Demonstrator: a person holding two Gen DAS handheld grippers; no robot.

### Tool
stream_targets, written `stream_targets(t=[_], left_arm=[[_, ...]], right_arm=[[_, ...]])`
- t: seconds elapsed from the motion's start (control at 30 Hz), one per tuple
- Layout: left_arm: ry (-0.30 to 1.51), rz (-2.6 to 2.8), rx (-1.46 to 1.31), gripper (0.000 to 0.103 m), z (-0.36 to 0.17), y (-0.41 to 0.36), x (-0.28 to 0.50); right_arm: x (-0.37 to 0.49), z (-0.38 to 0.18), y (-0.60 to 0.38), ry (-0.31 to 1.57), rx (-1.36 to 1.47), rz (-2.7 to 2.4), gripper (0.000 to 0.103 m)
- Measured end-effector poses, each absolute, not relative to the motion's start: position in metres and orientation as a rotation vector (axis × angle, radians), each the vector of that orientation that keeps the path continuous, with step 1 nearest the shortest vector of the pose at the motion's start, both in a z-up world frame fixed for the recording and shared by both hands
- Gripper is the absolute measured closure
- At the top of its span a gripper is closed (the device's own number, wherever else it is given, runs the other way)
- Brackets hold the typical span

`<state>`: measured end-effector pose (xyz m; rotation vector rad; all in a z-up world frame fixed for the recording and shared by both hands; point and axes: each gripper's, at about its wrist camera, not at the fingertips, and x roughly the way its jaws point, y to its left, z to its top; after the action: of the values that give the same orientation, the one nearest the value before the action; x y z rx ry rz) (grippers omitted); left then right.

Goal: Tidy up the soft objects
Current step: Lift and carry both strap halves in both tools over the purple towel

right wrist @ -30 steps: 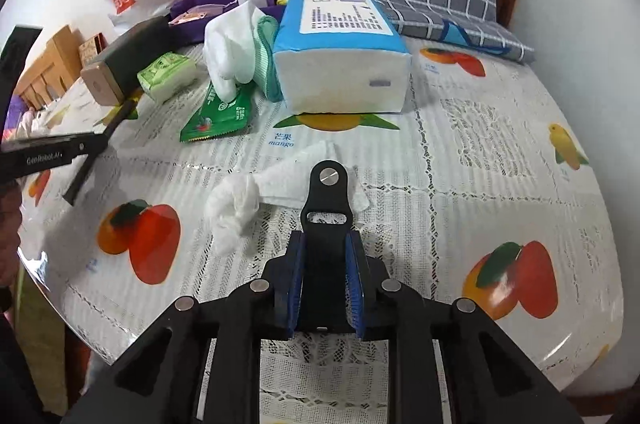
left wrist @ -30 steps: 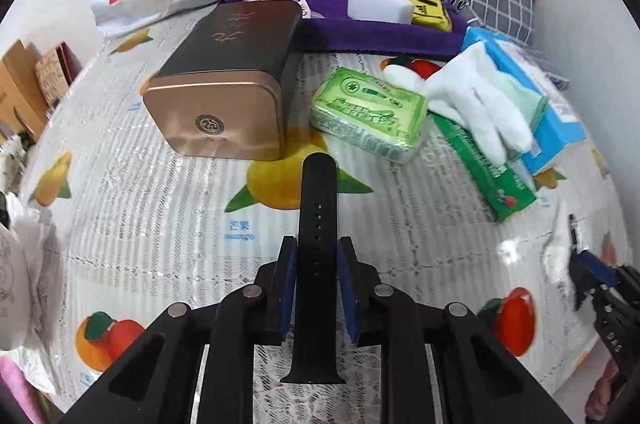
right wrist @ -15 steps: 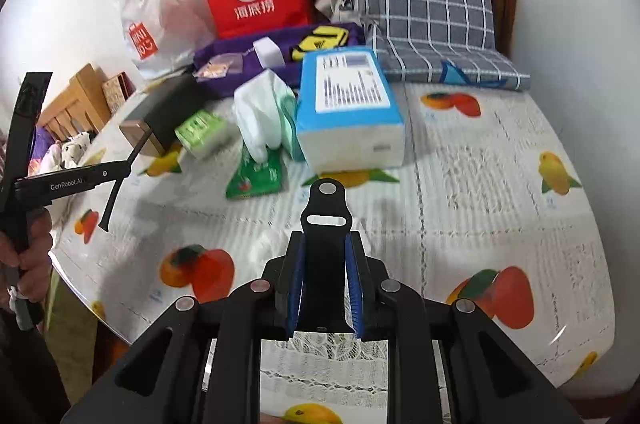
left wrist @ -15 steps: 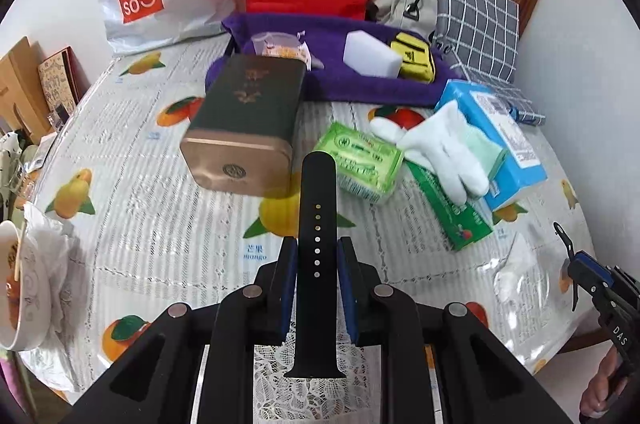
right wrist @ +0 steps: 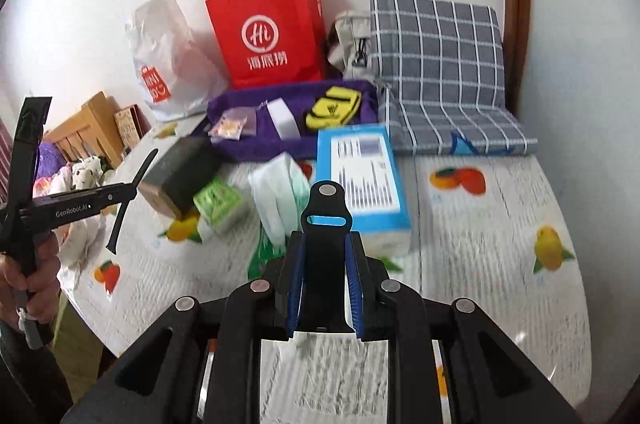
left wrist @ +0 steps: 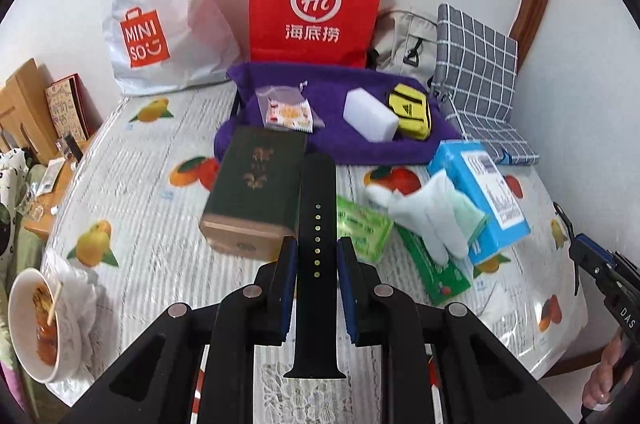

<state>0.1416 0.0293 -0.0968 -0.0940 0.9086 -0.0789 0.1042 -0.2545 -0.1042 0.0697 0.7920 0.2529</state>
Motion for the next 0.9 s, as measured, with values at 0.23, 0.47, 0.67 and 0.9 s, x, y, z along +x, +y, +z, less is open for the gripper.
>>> stream_targets(t=[0.23, 0.47, 0.67, 0.9], left_arm=[[0.906, -0.062, -0.100, 0.084, -0.084, 0.034, 0.165], [0.907, -0.043, -0.088, 0.084, -0.077, 0.038, 0.193], [0.917, -0.034, -0.103, 0.084, -0.079, 0.045, 0.223], [0.925, -0.026, -0.129, 0.084, -0.084, 0.051, 0.258]], right_arm=[[0.138, -0.084, -0.245, 0.768, 0.065, 0.271, 0.083], [0.175, -0.074, -0.232, 0.765, 0.057, 0.288, 0.083], [0.211, -0.070, -0.225, 0.766, 0.084, 0.310, 0.083], [0.252, -0.069, -0.219, 0.762, 0.077, 0.323, 0.083]])
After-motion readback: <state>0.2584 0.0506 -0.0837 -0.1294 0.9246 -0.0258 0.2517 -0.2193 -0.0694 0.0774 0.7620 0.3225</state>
